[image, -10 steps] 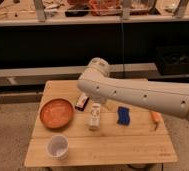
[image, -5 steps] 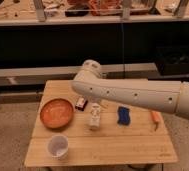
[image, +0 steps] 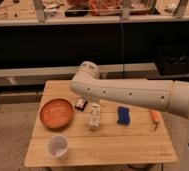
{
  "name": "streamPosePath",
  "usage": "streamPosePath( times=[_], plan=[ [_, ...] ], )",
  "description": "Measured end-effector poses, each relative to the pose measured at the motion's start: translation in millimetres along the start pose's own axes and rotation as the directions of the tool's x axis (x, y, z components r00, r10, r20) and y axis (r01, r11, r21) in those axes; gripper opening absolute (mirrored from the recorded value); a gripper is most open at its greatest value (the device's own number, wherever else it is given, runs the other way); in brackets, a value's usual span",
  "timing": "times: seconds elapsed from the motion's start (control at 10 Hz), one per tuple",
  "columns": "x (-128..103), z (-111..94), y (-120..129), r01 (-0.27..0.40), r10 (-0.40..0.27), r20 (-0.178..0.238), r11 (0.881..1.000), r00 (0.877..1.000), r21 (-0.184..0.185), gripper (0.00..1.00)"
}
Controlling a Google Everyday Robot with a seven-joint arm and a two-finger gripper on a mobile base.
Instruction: Pick up the ceramic bowl
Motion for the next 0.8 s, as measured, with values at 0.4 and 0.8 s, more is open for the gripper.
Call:
streamPosePath(
  times=[0.4, 0.8],
  plan=[
    [0.5, 16.7, -11.4, 0.069, -0.069, 0.003, 0.998, 0.998, 0.017, 0.8],
    [-3.4, 35.6, -23.6, 0.13, -0.131, 0.009, 0.991, 0.991, 0.037, 0.8]
  ],
)
